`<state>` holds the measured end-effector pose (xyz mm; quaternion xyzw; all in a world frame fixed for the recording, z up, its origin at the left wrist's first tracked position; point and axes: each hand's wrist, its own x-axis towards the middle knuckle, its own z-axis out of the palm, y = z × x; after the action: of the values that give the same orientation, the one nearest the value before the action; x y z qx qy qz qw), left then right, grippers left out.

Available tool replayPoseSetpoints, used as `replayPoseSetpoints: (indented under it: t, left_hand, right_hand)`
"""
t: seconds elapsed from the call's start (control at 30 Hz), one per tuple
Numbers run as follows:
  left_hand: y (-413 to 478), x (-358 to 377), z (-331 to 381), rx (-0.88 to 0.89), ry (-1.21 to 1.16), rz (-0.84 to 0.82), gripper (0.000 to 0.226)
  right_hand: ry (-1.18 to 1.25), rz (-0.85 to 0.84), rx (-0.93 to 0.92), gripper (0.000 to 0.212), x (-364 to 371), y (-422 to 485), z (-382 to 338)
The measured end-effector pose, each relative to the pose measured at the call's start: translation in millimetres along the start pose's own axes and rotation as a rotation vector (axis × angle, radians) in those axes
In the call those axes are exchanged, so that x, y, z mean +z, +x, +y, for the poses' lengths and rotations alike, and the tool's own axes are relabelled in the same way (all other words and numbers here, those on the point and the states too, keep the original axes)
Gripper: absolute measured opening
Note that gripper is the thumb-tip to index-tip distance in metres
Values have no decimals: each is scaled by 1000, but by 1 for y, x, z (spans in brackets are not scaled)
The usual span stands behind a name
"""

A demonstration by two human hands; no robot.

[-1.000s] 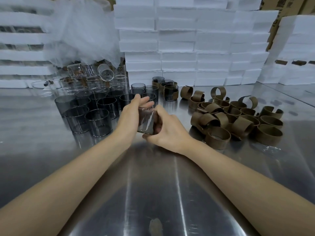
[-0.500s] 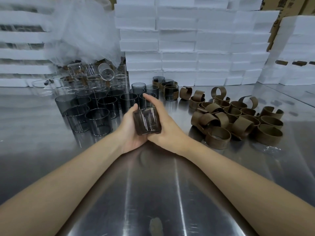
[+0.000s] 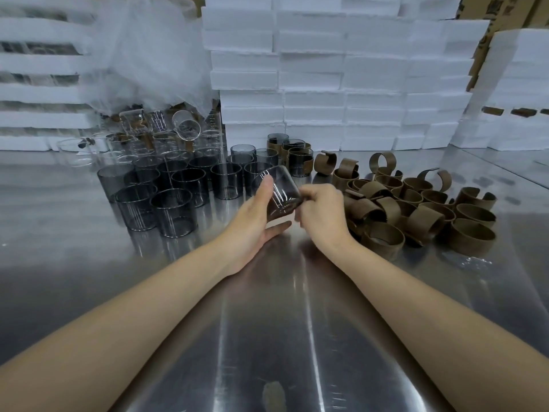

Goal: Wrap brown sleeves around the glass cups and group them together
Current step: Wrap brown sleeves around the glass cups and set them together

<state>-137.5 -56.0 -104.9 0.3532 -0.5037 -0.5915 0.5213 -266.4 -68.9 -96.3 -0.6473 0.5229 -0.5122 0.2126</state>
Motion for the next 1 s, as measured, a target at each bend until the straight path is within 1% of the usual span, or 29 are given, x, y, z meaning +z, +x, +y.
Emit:
replayPoseSetpoints:
  t: [0.07,0.13,0.2,0.23,0.27,0.33,0.4,0.47,0.53,0.63,0.7,0.73,0.8,0.87,0.93,1.0]
  left_hand:
    - [0,-1,0,19,24,91,59]
    - [-1,-3,0,55,142,142,52]
    - [-3,-5,-3,132,430,121,46]
    - [-3,-6,-3,177,576,104,42]
    - [-4,-6,-3,214,674,83,39]
    - [-8,-5,-1,272,750,26,38]
    - [-8,-6,1,315,780,-41,42]
    - [-7,-8,2,313,727,-98,45]
    - [-7,-12,4,303,674,-133,51]
    - [-10,-13,7,323,638,-168,63]
    - [-11,-13,7,299,569,-195,71]
    - [-11,-12,7,277,526,-217,76]
    - [-11,-11,7,238,429,-265,76]
    - [-10,-10,5,178,293,-272,68]
    - [-7,-8,5,110,143,-200,57]
    - [-3,-8,8,56,43,-83,62]
  right_hand:
    - [142,32,52,41,-1,0,-6]
    - [346,-21,151,38,4,-3,-17]
    - [476,-75,249,33,14,-9,-23]
    - [498,-51,282,31,16,-12,-25]
    - [506,-1,307,31,15,-14,-26]
    - [535,69,358,40,8,-14,-27]
    - [582,13,410,55,0,-9,-25]
    - [616,-103,435,64,-4,-6,-24]
    - [657,-206,414,67,-4,-4,-21]
    - [791,-323,384,68,-6,0,-14]
    - [881,-415,366,68,-8,1,-10]
    - [902,-457,362,69,-8,2,-9]
    - [901,-522,355,69,-9,4,-9]
    - [885,-510,357,67,-10,5,-10]
    - [871,-382,354,55,-6,5,-9]
    - [745,-220,287,38,3,4,-7]
